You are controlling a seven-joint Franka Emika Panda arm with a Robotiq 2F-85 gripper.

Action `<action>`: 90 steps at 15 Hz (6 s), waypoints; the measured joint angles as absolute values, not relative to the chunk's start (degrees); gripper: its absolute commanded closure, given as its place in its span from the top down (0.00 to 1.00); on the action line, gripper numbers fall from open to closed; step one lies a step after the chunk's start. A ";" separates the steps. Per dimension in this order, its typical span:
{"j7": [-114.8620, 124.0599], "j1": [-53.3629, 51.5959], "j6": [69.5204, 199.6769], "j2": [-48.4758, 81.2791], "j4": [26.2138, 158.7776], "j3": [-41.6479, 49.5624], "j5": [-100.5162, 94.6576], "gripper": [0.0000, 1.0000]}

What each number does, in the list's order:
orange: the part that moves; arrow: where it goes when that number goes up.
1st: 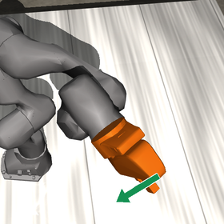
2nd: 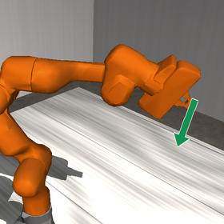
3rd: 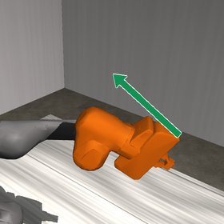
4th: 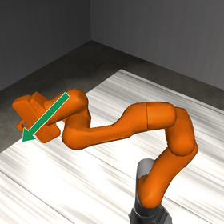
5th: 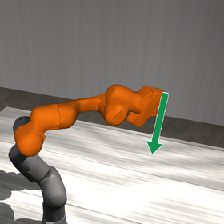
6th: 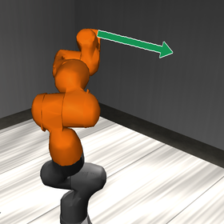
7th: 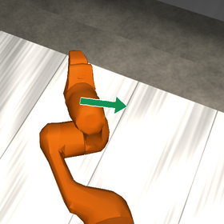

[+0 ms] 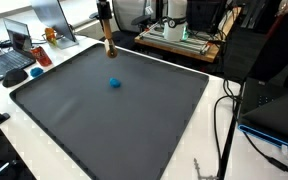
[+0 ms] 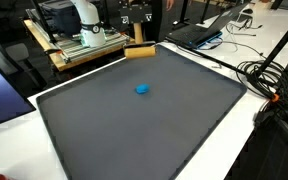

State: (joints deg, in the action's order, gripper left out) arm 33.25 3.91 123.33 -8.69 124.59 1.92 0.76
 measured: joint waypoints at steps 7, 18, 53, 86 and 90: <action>33.24 2.13 129.94 -1.42 124.88 -1.17 -0.10 0.22; 34.82 1.50 133.17 6.53 124.14 0.43 -3.38 0.22; 40.84 0.47 132.62 14.96 116.44 3.61 -3.36 0.22; 41.31 0.39 141.35 21.80 110.88 8.36 -2.34 0.22; 39.22 0.67 139.25 20.73 110.93 8.47 -1.79 0.22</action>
